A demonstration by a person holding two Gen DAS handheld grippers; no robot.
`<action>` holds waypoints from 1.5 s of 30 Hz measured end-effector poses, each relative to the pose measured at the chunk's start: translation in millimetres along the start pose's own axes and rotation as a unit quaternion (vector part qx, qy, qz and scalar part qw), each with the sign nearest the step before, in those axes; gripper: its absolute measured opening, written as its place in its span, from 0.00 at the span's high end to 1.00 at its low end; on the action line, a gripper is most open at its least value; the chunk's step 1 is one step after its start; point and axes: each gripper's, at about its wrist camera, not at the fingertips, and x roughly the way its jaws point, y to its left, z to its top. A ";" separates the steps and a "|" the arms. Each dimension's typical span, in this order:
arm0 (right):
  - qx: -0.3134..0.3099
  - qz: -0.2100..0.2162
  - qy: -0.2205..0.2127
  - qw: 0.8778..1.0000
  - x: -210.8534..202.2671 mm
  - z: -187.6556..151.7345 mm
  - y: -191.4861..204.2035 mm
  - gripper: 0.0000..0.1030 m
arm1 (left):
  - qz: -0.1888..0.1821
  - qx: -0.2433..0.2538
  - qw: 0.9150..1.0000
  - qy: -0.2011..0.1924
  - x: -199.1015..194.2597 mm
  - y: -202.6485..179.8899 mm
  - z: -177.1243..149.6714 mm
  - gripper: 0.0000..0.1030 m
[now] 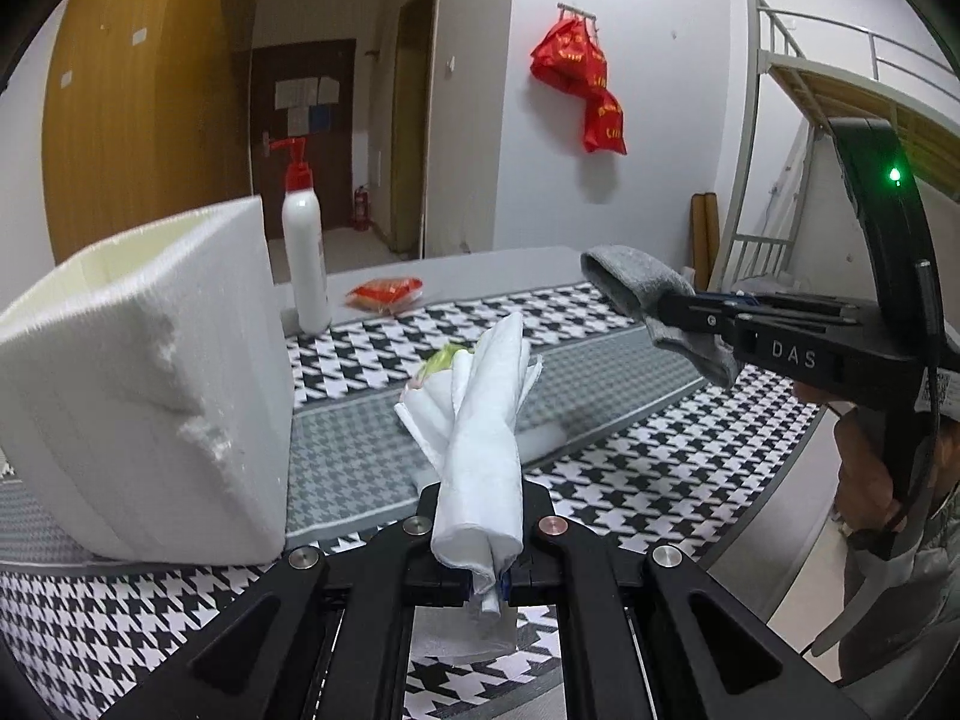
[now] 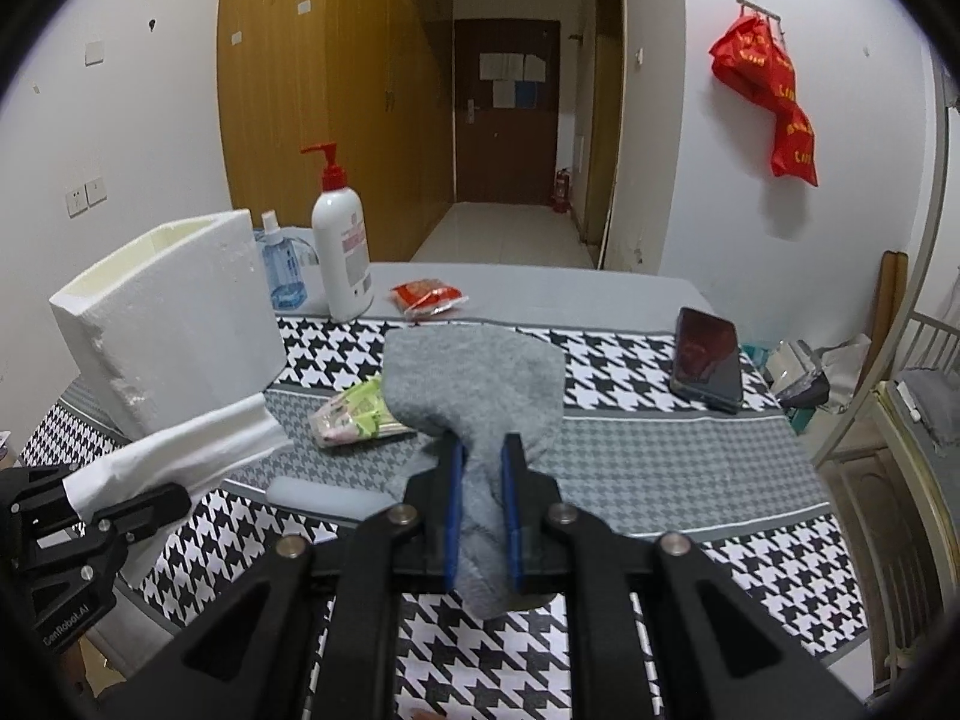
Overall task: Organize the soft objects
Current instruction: 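Lift the grey sock with the right gripper and carry both items toward the foam box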
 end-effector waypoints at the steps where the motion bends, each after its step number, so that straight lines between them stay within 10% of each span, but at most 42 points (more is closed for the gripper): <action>1: 0.001 -0.001 -0.001 1.000 -0.7 0.2 -0.2 0.85 | 0.000 0.001 1.000 -0.003 -1.3 -0.4 1.4 0.94; 45: -0.018 0.016 -0.086 0.996 -53.7 11.6 50.6 0.85 | 0.070 -0.002 0.992 -0.102 -78.7 34.1 24.3 0.94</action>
